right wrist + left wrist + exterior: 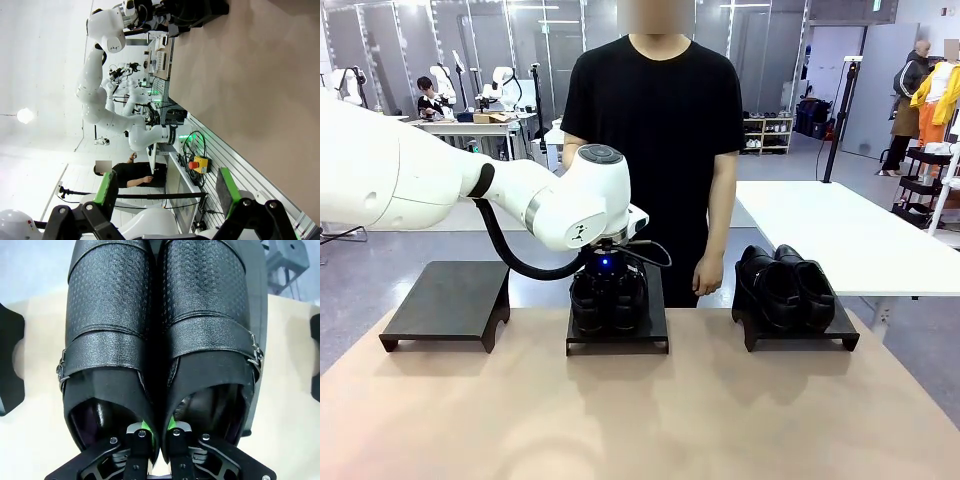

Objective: Place the shoes on the stand as instructed by the person.
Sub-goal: Pick up another pair of Shoes and place it on the Shoes Stand indicated by the person.

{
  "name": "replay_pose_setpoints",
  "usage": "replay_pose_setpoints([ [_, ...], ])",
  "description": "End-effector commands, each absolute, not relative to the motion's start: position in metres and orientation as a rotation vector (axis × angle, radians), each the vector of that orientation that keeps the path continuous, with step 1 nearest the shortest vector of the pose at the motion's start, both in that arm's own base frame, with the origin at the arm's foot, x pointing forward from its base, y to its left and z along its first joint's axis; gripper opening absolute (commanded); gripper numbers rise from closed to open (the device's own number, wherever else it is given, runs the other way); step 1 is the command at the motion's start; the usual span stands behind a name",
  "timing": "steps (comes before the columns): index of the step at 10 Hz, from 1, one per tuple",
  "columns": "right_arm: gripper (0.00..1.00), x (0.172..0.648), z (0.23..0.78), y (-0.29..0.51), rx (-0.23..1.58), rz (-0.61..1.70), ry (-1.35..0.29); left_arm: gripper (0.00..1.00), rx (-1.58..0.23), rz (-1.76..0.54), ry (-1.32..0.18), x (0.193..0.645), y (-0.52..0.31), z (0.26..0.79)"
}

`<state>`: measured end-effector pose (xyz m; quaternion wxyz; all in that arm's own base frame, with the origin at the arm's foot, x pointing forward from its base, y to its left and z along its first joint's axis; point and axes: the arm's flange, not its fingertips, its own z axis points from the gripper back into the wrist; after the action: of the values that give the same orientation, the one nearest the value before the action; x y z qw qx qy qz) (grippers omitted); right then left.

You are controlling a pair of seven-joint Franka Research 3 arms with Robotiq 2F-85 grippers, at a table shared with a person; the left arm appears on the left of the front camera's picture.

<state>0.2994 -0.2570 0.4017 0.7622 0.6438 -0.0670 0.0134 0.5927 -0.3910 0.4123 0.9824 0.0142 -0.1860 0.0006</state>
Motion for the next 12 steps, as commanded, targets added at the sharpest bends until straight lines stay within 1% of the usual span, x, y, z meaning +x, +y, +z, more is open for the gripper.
replay_pose_setpoints([
  [1, 1.0, 0.297, 0.403, -0.257, 1.388, 0.033, -0.137, 0.08, 0.011, 0.0, -0.378, 0.601, -0.392, 0.423],
  [4, 1.0, 0.297, 0.403, -0.257, 1.388, 0.033, -0.137, 0.08, 0.032, -0.016, -0.358, 0.601, -0.397, 0.415],
  [5, 1.0, 0.297, 0.403, -0.257, 1.388, 0.033, -0.137, 0.4, 0.035, -0.019, -0.355, 0.6, -0.397, 0.416],
  [6, 1.0, 0.297, 0.403, -0.257, 1.388, 0.033, -0.137, 0.52, 0.036, -0.024, -0.36, 0.597, -0.396, 0.42],
  [7, 1.0, 0.297, 0.403, -0.257, 1.388, 0.033, -0.137, 0.84, 0.031, -0.022, -0.356, 0.593, -0.396, 0.424],
  [8, 1.0, 0.297, 0.403, -0.257, 1.388, 0.033, -0.137, 0.95, 0.03, -0.019, -0.353, 0.589, -0.395, 0.43],
  [9, 1.0, 0.297, 0.403, -0.257, 1.388, 0.033, -0.137, 1.0, 0.04, -0.019, -0.345, 0.583, -0.394, 0.435],
  [11, 1.0, 0.297, 0.403, -0.257, 1.388, 0.033, -0.137, 1.0, 0.056, -0.02, -0.343, 0.572, -0.39, 0.444],
  [12, 1.0, 0.297, 0.403, -0.257, 1.388, 0.033, -0.137, 0.95, 0.049, -0.021, -0.341, 0.567, -0.389, 0.447],
])
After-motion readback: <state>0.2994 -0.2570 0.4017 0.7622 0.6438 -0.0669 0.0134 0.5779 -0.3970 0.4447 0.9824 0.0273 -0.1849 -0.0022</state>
